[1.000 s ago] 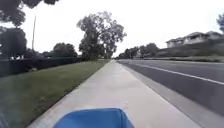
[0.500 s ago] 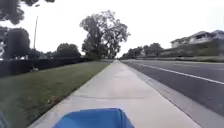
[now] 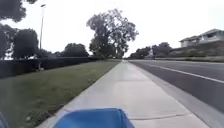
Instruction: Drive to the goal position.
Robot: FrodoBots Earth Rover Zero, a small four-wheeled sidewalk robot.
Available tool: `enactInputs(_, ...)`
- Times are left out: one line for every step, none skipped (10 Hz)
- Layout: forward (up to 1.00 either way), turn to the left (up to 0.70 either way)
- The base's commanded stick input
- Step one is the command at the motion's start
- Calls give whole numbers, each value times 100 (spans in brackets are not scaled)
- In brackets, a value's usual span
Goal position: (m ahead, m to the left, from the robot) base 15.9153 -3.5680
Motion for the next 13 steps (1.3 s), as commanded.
enactInputs(100, 0)
enactInputs(100, 0)
enactInputs(100, 0)
enactInputs(100, 0)
enactInputs(100, 0)
enactInputs(100, 0)
enactInputs(100, 0)
enactInputs(100, 0)
enactInputs(100, 0)
enactInputs(100, 0)
enactInputs(100, 0)
enactInputs(100, 0)
enactInputs(100, 0)
